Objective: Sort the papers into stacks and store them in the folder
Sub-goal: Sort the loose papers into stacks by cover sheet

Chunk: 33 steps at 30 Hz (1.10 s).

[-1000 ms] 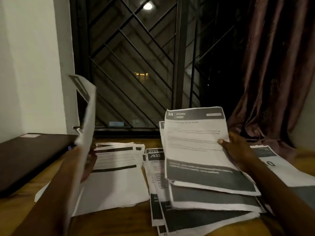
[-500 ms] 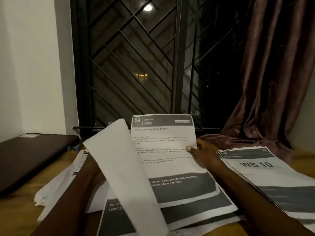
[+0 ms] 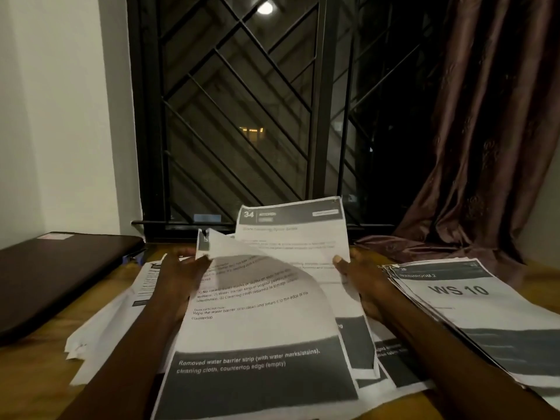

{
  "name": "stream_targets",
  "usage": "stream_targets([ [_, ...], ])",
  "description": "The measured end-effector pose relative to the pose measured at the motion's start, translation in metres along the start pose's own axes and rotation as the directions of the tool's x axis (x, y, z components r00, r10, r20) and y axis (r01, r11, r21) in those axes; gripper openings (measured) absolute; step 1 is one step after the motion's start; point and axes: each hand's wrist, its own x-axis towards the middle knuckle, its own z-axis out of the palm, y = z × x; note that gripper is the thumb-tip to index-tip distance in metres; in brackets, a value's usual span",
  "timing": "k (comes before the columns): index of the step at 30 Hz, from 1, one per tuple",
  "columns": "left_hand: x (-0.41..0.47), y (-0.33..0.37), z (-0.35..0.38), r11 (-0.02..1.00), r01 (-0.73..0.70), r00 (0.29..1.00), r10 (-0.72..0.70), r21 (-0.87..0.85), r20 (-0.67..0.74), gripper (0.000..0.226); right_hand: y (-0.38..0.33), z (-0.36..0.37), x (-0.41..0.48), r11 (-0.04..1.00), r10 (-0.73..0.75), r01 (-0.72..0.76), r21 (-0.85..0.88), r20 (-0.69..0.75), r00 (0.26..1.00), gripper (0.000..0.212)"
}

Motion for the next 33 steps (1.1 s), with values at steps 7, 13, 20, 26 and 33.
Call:
stream_targets([
  [7,0.006,0.000,-0.022,0.999,-0.039,0.995,0.042,0.035,-0.093,0.028,-0.046,-0.102,0.001,0.920,-0.378,0.222,-0.324,-0.583,0.719,0.011],
  [13,0.011,-0.003,-0.021,0.998,-0.016,0.999,0.019,0.066,-0.046,0.019,-0.051,-0.114,-0.010,0.922,-0.358,0.170,-0.347,-0.603,0.712,0.035],
  [20,0.006,0.010,-0.010,0.994,0.090,0.991,-0.084,-0.053,0.105,0.019,-0.030,0.024,-0.032,0.725,-0.526,0.376,-0.578,-0.112,0.843,0.010],
  [26,0.006,0.012,-0.012,0.986,0.128,0.982,-0.111,-0.107,0.156,0.015,-0.010,0.049,-0.034,0.743,-0.354,0.286,-0.605,0.007,0.935,0.011],
  [33,-0.004,0.023,-0.002,0.993,0.070,0.985,-0.053,-0.097,0.163,0.027,-0.008,0.051,-0.030,0.995,0.063,-0.071,0.070,0.118,0.991,0.038],
])
